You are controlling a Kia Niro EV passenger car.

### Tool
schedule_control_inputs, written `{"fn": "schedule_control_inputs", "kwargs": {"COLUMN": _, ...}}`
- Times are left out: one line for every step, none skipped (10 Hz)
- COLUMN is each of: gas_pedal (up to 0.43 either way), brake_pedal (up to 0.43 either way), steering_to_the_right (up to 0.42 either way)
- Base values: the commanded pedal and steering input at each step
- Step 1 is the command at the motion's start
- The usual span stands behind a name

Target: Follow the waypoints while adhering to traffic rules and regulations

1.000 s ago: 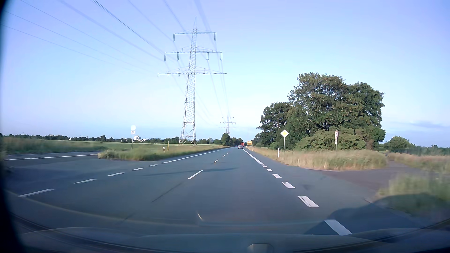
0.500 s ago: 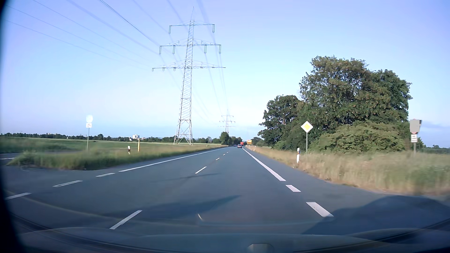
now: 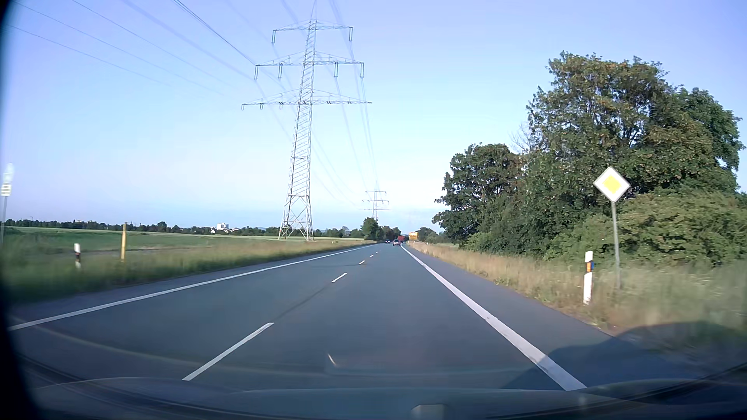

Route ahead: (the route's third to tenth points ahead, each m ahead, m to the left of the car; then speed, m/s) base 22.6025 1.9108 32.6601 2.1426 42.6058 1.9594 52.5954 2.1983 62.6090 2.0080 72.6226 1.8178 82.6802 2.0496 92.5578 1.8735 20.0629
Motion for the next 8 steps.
{"fn": "schedule_control_inputs", "kwargs": {"gas_pedal": 0.000, "brake_pedal": 0.024, "steering_to_the_right": 0.001}}
{"fn": "schedule_control_inputs", "kwargs": {"gas_pedal": 0.000, "brake_pedal": 0.024, "steering_to_the_right": 0.002}}
{"fn": "schedule_control_inputs", "kwargs": {"gas_pedal": 0.000, "brake_pedal": 0.018, "steering_to_the_right": 0.001}}
{"fn": "schedule_control_inputs", "kwargs": {"gas_pedal": 0.000, "brake_pedal": 0.024, "steering_to_the_right": 0.000}}
{"fn": "schedule_control_inputs", "kwargs": {"gas_pedal": 0.000, "brake_pedal": 0.024, "steering_to_the_right": 0.001}}
{"fn": "schedule_control_inputs", "kwargs": {"gas_pedal": 0.008, "brake_pedal": 0.018, "steering_to_the_right": 0.001}}
{"fn": "schedule_control_inputs", "kwargs": {"gas_pedal": 0.020, "brake_pedal": 0.024, "steering_to_the_right": 0.001}}
{"fn": "schedule_control_inputs", "kwargs": {"gas_pedal": 0.020, "brake_pedal": 0.018, "steering_to_the_right": 0.001}}
